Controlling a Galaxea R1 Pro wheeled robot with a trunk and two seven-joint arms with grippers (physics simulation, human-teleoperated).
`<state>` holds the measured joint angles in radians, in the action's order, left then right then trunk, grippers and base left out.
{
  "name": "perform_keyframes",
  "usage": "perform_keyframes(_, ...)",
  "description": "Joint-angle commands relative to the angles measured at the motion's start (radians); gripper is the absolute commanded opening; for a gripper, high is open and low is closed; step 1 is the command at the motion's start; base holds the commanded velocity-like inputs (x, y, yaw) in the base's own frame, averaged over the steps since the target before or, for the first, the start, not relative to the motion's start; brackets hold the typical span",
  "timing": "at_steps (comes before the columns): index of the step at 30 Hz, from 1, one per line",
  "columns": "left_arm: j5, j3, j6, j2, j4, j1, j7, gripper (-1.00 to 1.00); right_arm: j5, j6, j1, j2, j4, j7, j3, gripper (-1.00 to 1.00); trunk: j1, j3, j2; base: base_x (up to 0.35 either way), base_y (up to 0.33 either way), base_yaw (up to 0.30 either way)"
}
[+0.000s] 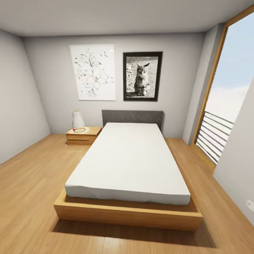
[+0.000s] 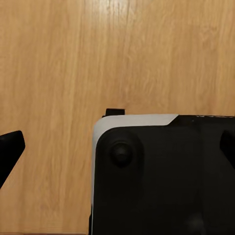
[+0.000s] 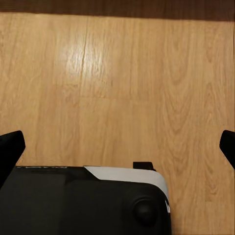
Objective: In the bedroom, organize the workspace by keeping the computer under the desk, ensuring the monitor is on the desk, placing the keyboard on the desk next to the monitor, placing the mouse on the desk next to the keyboard, moving the folder from the swivel chair onto the desk next to the mouse, stacking the notebook on top of the folder with the pen on top of the notebook, and positioning the swivel chair next to the desk.
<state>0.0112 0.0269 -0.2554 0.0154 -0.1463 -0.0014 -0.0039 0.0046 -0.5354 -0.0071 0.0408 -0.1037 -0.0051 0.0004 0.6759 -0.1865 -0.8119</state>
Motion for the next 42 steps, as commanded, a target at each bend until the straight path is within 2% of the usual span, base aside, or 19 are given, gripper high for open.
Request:
perform_keyframes(1, 0.001, 0.002, -0.002, 0.000, 0.000, 0.000, 0.000, 1.00, 0.000, -0.007, -0.001, 0.000, 0.000, -0.001, 0.000, 1.00, 0.000, -0.001, -0.001, 0.075, 0.000, 0.273)
perform_keyframes(12, 0.004, 0.005, -0.002, 0.000, 0.001, 0.000, 0.004, 1.00, 0.002, -0.021, -0.001, 0.000, -0.040, -0.001, 0.000, 1.00, 0.000, -0.001, -0.001, 0.256, 0.000, 0.279)
perform_keyframes(13, 0.009, 0.008, -0.001, 0.000, 0.001, 0.000, 0.005, 1.00, 0.003, -0.022, -0.001, 0.000, -0.041, -0.001, 0.000, 1.00, 0.000, -0.001, -0.001, 0.318, 0.000, 0.283)
perform_keyframes(14, 0.057, 0.039, -0.001, 0.001, 0.001, 0.000, 0.007, 1.00, 0.005, -0.045, -0.001, -0.001, -0.041, -0.002, 0.002, 1.00, 0.000, -0.001, -0.001, 0.320, 0.000, 0.283)
perform_keyframes(17, 0.096, 0.054, 0.000, 0.005, 0.001, 0.000, 0.007, 1.00, 0.006, -0.104, -0.001, -0.001, -0.037, -0.004, 0.003, 1.00, 0.000, -0.001, -0.001, 0.320, 0.000, 0.283)
perform_keyframes(20, 0.108, 0.058, -0.001, 0.006, 0.001, 0.000, 0.007, 1.00, 0.006, -0.137, -0.001, -0.001, -0.035, -0.010, 0.004, 1.00, 0.000, -0.001, -0.001, 0.321, 0.000, 0.283)
perform_keyframes(25, 0.115, 0.069, -0.012, 0.011, -0.001, 0.000, 0.007, 1.00, 0.006, -0.148, -0.001, -0.001, -0.034, -0.013, 0.004, 1.00, 0.000, -0.001, -0.001, 0.322, 0.015, 0.283)
perform_keyframes(27, 0.121, 0.084, -0.039, 0.013, -0.001, 0.000, 0.007, 1.00, 0.006, -0.154, -0.001, -0.001, -0.034, -0.023, 0.004, 1.00, 0.000, -0.001, -0.001, 0.323, 0.062, 0.283)
perform_keyframes(29, 0.129, 0.101, -0.096, 0.014, 0.000, 0.000, 0.007, 1.00, 0.007, -0.169, -0.001, 0.000, -0.034, -0.052, 0.005, 1.00, 0.000, -0.001, -0.001, 0.323, 0.079, 0.283)
perform_keyframes(34, 0.133, 0.113, -0.198, 0.013, 0.002, 0.000, 0.007, 1.00, 0.008, -0.201, -0.001, 0.000, -0.033, -0.102, 0.007, 1.00, 0.000, -0.001, -0.001, 0.303, 0.100, 0.283)
perform_keyframes(37, 0.133, 0.114, -0.316, 0.011, 0.027, 0.000, 0.006, 1.00, 0.008, -0.224, -0.001, 0.001, -0.033, -0.114, 0.007, 1.00, 0.000, -0.001, -0.001, 0.156, 0.052, 0.284)
perform_keyframes(39, 0.132, 0.114, -0.433, 0.010, 0.073, 0.000, 0.006, 1.00, 0.008, -0.240, -0.001, 0.001, -0.032, -0.118, 0.007, 1.00, 0.000, -0.001, -0.001, 0.059, 0.020, 0.284)
perform_keyframes(42, 0.132, 0.114, -0.508, 0.008, 0.099, 0.000, 0.006, 1.00, 0.008, -0.247, -0.001, 0.000, -0.032, -0.119, 0.007, 1.00, 0.000, -0.001, -0.001, 0.026, 0.009, 0.284)
